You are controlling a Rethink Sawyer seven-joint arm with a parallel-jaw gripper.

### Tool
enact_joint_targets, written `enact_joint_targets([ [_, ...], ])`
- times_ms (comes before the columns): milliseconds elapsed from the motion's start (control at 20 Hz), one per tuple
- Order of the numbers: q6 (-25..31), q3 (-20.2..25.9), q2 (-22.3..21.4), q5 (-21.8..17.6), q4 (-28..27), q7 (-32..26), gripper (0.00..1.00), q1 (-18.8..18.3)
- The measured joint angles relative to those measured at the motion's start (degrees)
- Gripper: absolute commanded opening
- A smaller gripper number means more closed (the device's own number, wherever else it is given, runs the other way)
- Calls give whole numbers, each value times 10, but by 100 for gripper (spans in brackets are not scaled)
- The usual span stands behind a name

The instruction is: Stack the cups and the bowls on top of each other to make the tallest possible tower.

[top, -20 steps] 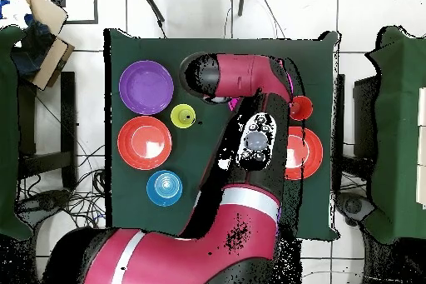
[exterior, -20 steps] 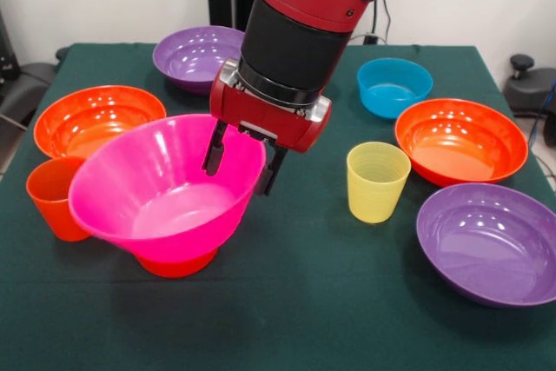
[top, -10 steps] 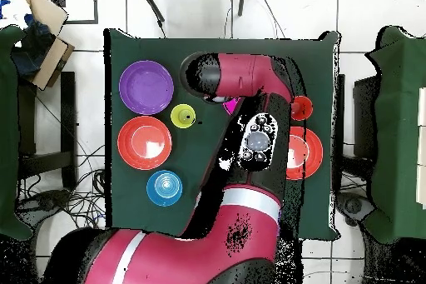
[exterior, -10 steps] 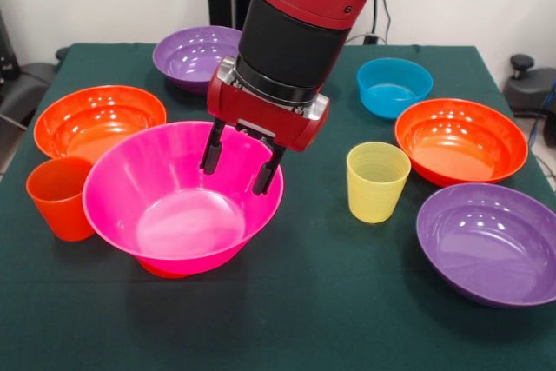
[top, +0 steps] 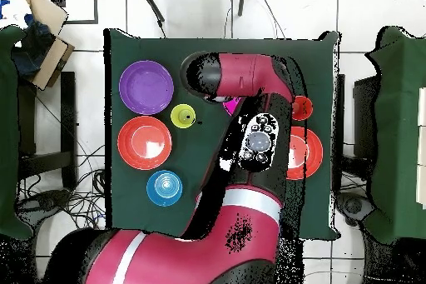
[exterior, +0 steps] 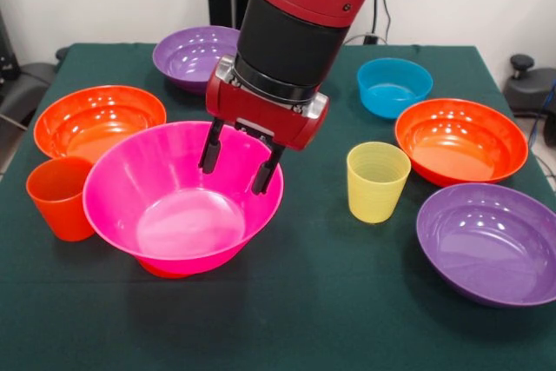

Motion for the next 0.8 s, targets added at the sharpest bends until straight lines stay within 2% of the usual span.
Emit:
enact_joint_targets([
  [800,0,22,-28,0,17,0,100,-17],
])
